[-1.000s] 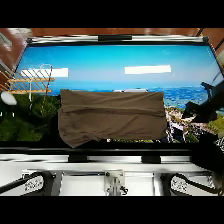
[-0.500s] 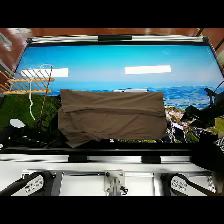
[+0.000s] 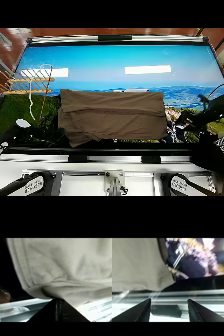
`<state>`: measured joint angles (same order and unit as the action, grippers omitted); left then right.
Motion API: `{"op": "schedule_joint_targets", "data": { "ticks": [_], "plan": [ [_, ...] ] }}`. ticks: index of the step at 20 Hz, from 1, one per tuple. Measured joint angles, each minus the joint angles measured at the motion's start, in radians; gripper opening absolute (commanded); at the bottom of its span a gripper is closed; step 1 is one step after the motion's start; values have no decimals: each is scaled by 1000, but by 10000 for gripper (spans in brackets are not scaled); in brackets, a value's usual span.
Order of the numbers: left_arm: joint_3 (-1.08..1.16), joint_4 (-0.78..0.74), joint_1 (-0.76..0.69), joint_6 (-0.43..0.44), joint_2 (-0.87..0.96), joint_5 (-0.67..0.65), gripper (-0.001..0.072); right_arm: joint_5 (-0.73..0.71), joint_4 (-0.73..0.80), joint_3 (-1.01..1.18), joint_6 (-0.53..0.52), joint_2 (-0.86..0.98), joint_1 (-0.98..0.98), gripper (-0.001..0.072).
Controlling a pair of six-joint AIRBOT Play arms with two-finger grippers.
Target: Fold the shirts.
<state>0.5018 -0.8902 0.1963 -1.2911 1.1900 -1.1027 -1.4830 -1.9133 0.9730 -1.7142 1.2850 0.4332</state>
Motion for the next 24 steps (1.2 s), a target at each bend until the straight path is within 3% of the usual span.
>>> {"op": "schedule_joint_targets", "data": {
  "ticks": [6,8,10,11,13,15,24],
  "plan": [
    [51,6,-3,47,1,-49,32,159,-56,-202,-29,0,-79,582],
    [63,8,-3,54,1,-58,31,203,-62,-226,-32,0,-94,509],
    [69,8,-3,62,1,-64,31,245,-68,-239,-28,0,-103,504],
    [71,8,-3,68,1,-66,32,267,-70,-243,-24,2,-105,462],
    [79,8,-3,81,1,-74,31,293,-72,-247,-14,9,-109,141],
    [93,8,-3,100,1,-78,31,303,-77,-249,-8,12,-111,76],
    [416,10,34,185,8,-124,29,388,-99,-94,-41,-94,-115,74]
  ]
}}
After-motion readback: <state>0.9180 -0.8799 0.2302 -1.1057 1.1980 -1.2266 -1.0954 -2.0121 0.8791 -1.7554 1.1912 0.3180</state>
